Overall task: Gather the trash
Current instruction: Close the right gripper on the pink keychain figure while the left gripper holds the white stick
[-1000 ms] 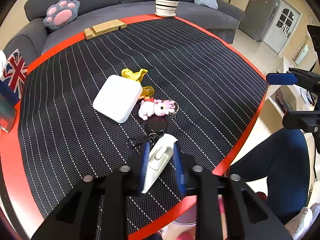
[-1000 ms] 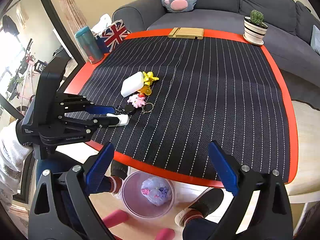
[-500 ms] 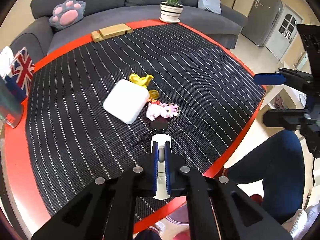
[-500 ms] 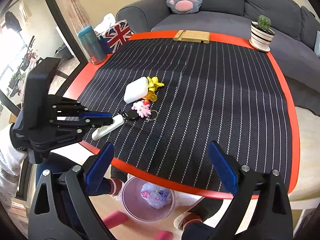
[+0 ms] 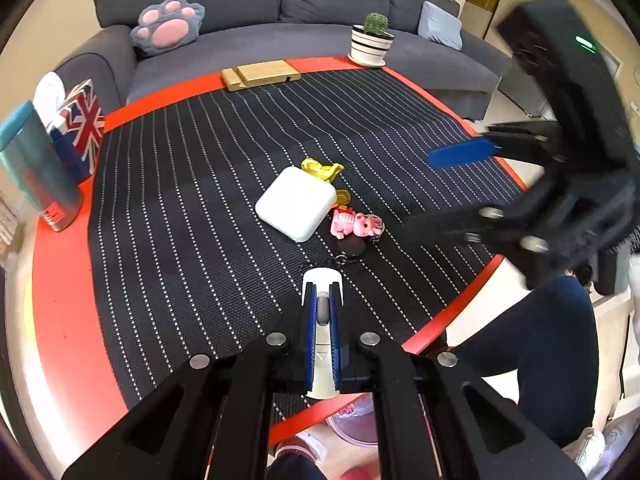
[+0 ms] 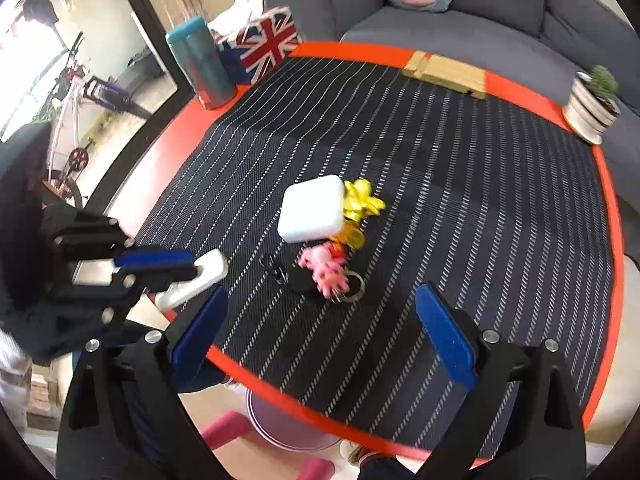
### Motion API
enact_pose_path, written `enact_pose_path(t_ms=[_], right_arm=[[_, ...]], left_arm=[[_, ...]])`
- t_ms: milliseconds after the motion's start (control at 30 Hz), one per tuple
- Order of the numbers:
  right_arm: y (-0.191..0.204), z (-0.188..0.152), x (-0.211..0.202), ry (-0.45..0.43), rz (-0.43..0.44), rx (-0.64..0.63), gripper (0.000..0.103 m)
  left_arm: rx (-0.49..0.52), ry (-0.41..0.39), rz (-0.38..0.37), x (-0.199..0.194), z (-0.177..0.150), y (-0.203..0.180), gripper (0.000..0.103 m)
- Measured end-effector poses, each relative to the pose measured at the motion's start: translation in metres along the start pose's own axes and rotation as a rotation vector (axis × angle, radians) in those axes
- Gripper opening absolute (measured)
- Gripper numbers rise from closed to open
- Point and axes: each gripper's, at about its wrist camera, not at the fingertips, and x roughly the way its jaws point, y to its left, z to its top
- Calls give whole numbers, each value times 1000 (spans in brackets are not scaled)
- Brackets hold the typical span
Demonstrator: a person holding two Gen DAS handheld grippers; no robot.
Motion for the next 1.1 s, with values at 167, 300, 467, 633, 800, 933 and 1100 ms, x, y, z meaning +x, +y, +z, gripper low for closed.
enact_pose_path(t_ms=[167, 300, 467, 633, 800, 933, 1100], right_arm=[[2, 22, 33, 106, 16, 15, 93], [5, 30, 55, 174, -9, 26, 83], [6, 33, 71, 215, -30, 39, 71], [6, 30, 78, 232, -52, 45, 58], [2, 30, 81, 225, -56, 57, 48], [-2, 29, 77, 208, -57, 61, 35], [-7, 24, 64, 168, -49, 70, 35]], left_arm=[[-18, -15, -1, -8, -3, 7, 6], [-26, -22, 0, -11, -6, 11, 6], [-37, -30, -2, -14, -8, 14, 6], [-44, -34, -2, -14, -10, 17, 6], [-48, -36, -3, -12, -10, 17, 6], [-52, -38, -1, -12, -9, 17, 6], [-58, -47, 3, -14, -9, 15, 6]])
